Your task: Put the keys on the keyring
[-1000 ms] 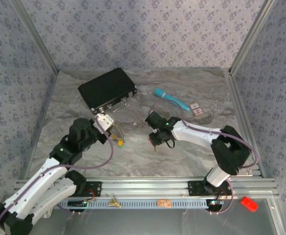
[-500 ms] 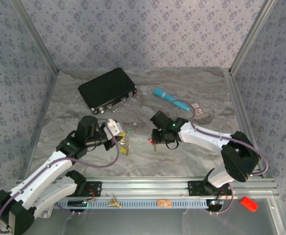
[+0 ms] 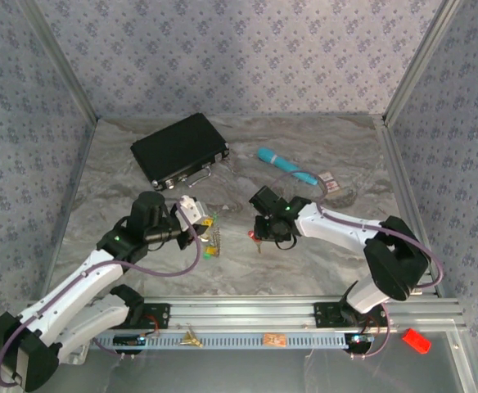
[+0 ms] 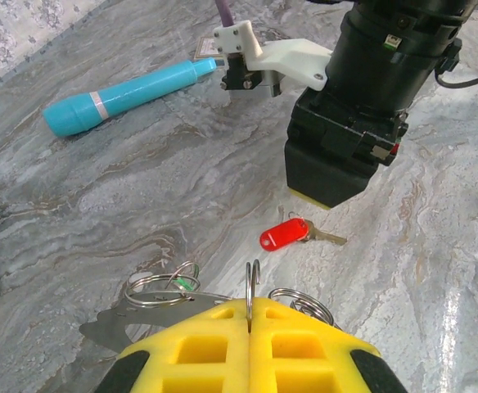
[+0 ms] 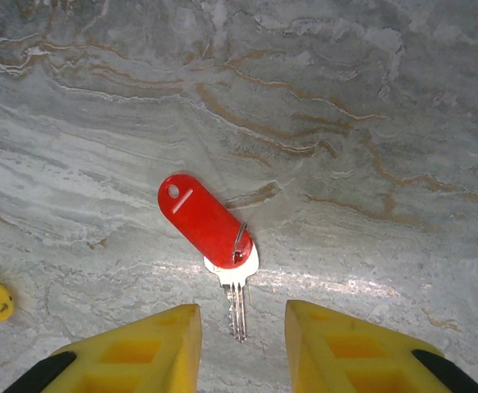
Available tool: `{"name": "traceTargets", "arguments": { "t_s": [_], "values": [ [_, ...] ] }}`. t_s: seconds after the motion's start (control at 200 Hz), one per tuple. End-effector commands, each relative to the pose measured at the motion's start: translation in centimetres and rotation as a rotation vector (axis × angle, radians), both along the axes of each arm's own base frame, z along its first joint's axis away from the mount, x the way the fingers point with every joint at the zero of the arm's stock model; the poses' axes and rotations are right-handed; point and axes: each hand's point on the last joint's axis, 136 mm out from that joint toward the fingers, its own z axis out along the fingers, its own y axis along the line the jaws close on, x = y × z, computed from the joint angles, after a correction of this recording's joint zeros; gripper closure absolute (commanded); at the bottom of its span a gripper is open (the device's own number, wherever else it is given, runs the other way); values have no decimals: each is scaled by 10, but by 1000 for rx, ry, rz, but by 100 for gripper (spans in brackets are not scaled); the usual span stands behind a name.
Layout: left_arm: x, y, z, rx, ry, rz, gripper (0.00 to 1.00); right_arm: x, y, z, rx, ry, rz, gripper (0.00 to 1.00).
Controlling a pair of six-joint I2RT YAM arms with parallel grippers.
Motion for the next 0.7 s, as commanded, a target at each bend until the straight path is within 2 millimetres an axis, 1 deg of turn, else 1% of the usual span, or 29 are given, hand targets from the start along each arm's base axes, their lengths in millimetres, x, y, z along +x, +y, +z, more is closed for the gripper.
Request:
{"name": "traceTargets", "arguments": {
  "t_s": [0.0, 0.225, 0.35, 0.485, 0.66, 0.695],
  "values": [
    [0, -9, 18, -60, -28, -27, 100, 2, 3, 3, -10, 9, -21, 66],
    [0, -9, 18, -57, -28, -28, 100, 5, 2, 0, -22, 17, -40, 67],
    [-1, -9, 17, -56, -29, -30, 100, 7, 7, -4, -19, 28, -45, 67],
    [-1, -9, 17, -55, -30, -31, 100, 8, 5, -10, -46, 41, -50, 70],
    [-1, -10, 17, -55, -31, -35, 100, 11, 9, -15, -58, 47, -48, 74],
    [-2, -10, 17, -55, -32, -37, 100, 8, 5, -18, -82, 67, -49, 74]
  ]
}}
